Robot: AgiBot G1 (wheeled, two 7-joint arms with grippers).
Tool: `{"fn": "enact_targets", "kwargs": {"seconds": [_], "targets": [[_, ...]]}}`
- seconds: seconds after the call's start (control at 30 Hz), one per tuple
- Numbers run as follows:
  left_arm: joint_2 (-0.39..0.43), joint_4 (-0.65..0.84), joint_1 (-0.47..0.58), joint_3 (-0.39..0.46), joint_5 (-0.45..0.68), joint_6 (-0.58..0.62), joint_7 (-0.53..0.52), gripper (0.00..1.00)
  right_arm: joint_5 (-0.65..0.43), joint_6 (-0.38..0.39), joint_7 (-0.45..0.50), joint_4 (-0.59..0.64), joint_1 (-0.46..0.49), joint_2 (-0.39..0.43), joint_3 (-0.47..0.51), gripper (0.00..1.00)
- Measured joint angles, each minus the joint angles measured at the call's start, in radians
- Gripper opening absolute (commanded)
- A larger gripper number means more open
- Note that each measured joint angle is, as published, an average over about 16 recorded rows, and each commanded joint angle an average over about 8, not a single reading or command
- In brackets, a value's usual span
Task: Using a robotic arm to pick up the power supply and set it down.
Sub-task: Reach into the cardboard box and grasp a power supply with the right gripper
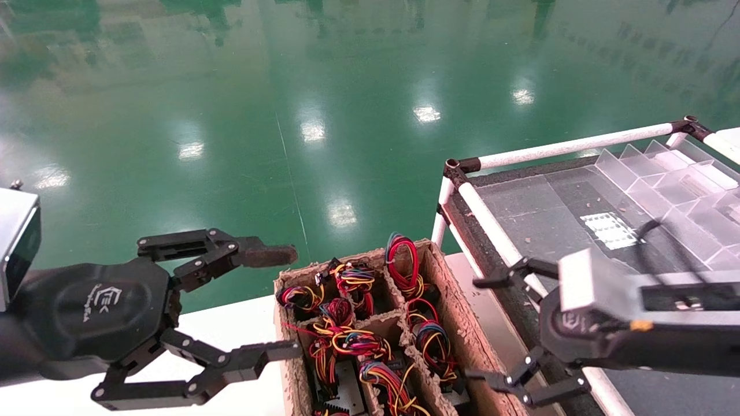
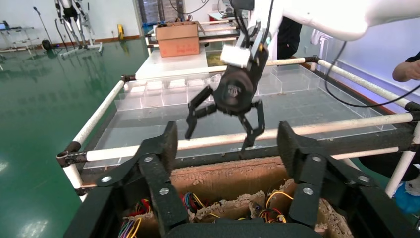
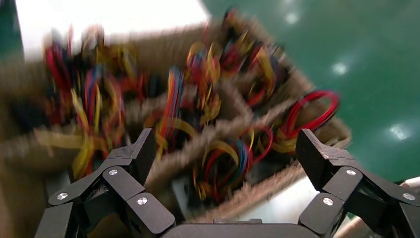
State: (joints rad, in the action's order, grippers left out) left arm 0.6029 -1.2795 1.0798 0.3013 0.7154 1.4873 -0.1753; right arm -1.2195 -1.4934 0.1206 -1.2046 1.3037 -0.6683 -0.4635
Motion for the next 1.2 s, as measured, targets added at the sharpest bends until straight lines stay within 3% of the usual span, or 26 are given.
{"fn": "enact_targets", "kwargs": {"seconds": [0.23,0.43,0.5,0.7,0.77,1.2], "targets": [[0.000,0.000,0.000,0.000,0.000,0.000,0.000,1.00,-0.160,-0.049,-0.082,0.059,0.129,-0.088,-0.085,1.00],[0.000,0.000,0.000,0.001,0.000,0.000,0.000,1.00,-0.227,-0.057,-0.151,0.116,0.185,-0.165,-0.136,1.00],[0.000,0.000,0.000,0.001,0.000,0.000,0.000,1.00,-0.243,-0.056,-0.171,0.136,0.197,-0.189,-0.151,0.89],[0.000,0.000,0.000,0.001,-0.001,0.000,0.000,1.00,-0.298,-0.045,-0.234,0.200,0.226,-0.256,-0.196,0.16],[0.000,0.000,0.000,0.001,-0.001,0.000,0.001,1.00,-0.318,-0.038,-0.256,0.224,0.234,-0.276,-0.208,0.03],[-0.001,0.000,0.000,0.002,-0.001,-0.001,0.001,1.00,-0.396,0.007,-0.369,0.372,0.269,-0.374,-0.255,0.00]]}}
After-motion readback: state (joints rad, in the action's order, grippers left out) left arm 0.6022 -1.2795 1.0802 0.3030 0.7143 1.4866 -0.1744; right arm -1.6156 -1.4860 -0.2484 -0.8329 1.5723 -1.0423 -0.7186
